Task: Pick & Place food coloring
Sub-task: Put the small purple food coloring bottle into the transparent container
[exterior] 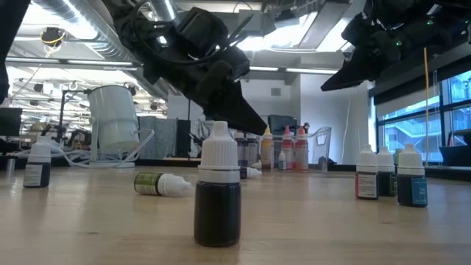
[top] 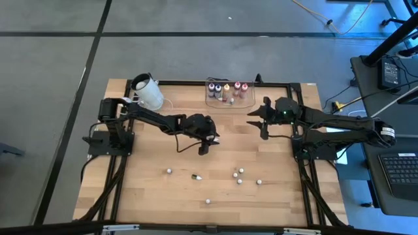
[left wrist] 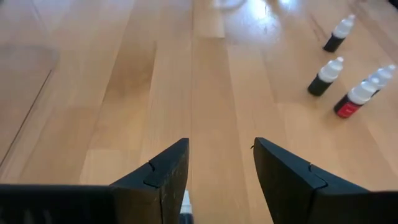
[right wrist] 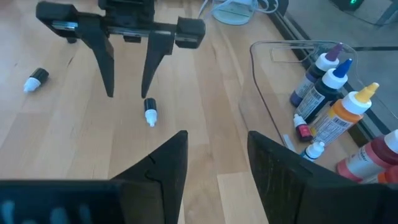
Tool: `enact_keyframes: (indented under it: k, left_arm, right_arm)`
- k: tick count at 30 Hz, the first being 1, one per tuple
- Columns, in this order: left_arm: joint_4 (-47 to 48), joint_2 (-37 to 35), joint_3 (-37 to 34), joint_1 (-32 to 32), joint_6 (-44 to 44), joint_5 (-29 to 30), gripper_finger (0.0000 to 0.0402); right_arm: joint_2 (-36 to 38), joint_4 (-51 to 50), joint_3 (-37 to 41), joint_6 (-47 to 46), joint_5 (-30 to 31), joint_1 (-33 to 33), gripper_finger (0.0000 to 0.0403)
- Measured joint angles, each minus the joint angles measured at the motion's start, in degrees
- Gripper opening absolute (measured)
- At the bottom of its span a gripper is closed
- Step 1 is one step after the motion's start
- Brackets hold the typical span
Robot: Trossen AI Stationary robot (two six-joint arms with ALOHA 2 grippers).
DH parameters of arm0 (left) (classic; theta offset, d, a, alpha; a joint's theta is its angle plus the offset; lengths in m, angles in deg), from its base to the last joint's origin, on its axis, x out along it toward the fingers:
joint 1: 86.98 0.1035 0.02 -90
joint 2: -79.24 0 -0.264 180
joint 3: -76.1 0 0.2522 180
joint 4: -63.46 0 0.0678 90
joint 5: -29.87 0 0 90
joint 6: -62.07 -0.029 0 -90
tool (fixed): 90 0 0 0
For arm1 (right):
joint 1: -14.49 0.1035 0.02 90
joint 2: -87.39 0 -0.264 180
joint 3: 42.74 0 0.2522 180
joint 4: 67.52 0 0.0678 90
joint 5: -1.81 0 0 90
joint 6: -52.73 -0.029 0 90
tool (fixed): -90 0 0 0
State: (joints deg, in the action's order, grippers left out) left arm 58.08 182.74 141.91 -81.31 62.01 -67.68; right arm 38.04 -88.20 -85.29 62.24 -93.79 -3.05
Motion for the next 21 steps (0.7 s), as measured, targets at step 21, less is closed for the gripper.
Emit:
enact_keyframes:
  k: [21]
  left_arm:
    - [1.32,4.88,-0.02,-0.92,4.51,7.21,0.0175]
  right_arm:
    - [-0.04,-0.04,0.0,0.0,0.0,-0.02,0.0168]
